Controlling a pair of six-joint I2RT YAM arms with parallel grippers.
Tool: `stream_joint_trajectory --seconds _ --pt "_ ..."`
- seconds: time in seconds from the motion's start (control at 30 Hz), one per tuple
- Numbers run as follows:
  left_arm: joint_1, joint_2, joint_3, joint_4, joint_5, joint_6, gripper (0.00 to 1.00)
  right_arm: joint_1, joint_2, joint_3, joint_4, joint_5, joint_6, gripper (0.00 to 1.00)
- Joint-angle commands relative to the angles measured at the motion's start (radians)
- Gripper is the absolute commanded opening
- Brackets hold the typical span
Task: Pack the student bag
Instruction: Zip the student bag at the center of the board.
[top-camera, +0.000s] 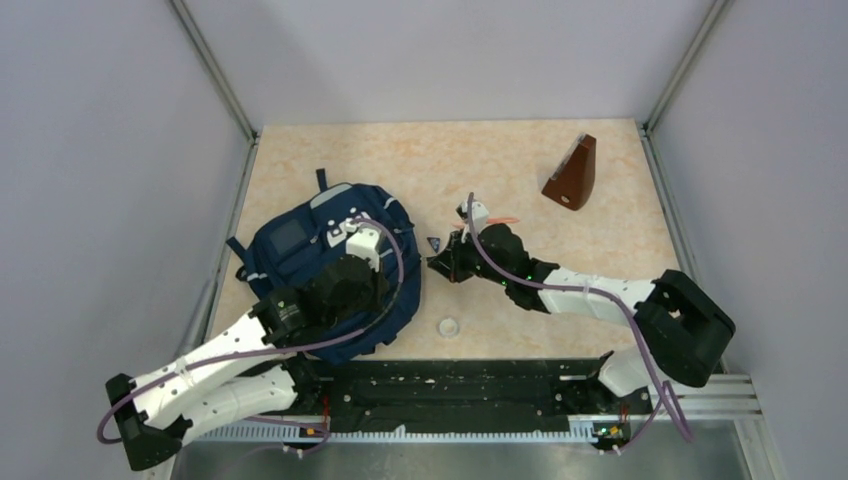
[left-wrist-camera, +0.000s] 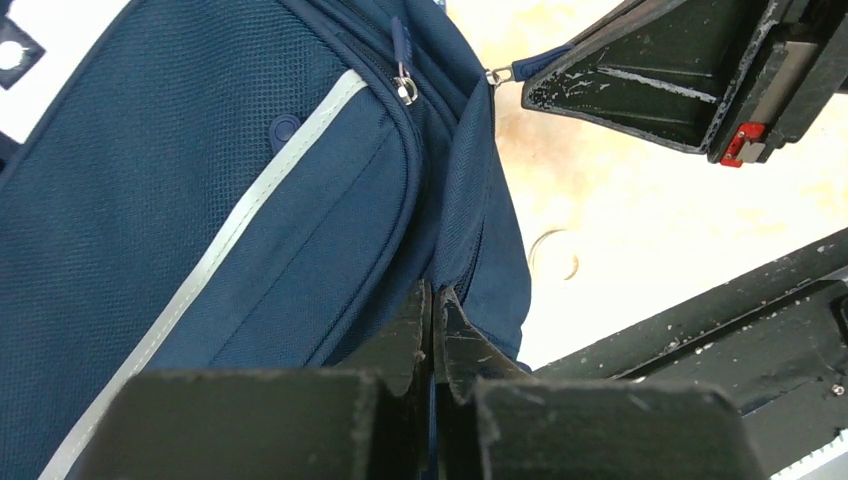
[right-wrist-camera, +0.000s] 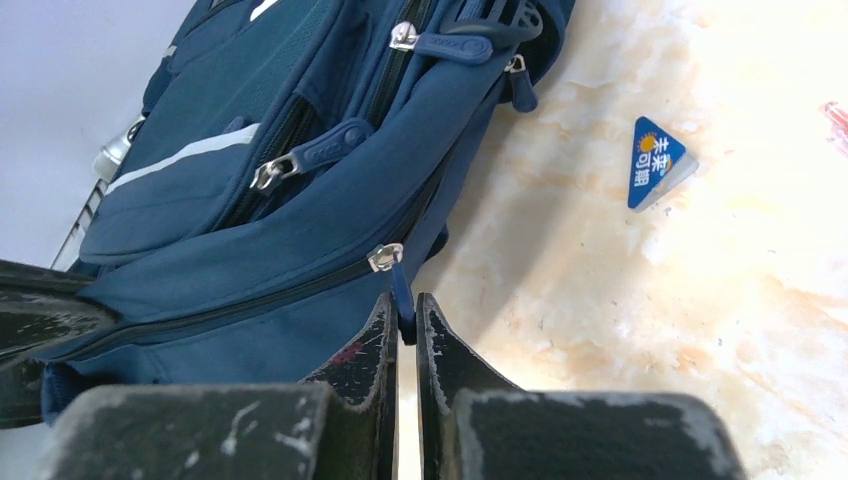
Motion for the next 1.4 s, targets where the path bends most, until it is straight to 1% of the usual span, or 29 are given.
stream_joint_trajectory --seconds 0.0,0.23,0.43,0.87,1.07,1.27,1.3,1.33,1.37 --pt "0.009 -0.06 0.118 -0.133 -0.179 0.048 0.0 -0.028 0.043 0.043 -0.04 0.156 -0.009 0.0" --pt "0.01 -0.114 0.197 -0.183 -0.236 0.113 0.0 -0.029 0.119 0.121 -0.059 0.207 0.002 0.0" --pt "0.01 -0.153 0.242 -0.204 -0.23 0.151 0.0 -0.045 0.228 0.205 -0.063 0.221 0.006 0.0" --pt "0.01 -0.178 0.223 -0.18 -0.172 0.189 0.0 -0.096 0.45 0.405 -0.057 0.201 -0.024 0.0" --pt "0.01 -0.177 0.216 -0.164 -0.157 0.186 0.0 -0.104 0.493 0.456 -0.081 0.192 -0.05 0.0" --pt "0.01 -0.152 0.179 -0.105 -0.101 0.177 0.0 -0.105 0.447 0.435 -0.086 0.152 -0.074 0.0" --pt "0.01 -0.137 0.171 -0.083 -0.082 0.175 0.0 -0.104 0.432 0.428 -0.091 0.139 -0.08 0.01" --pt "0.01 -0.125 0.162 -0.066 -0.06 0.175 0.03 -0.104 0.417 0.421 -0.097 0.127 -0.085 0.1" --pt "0.01 -0.11 0.157 -0.051 -0.033 0.175 0.17 -0.104 0.394 0.413 -0.103 0.117 -0.091 0.21"
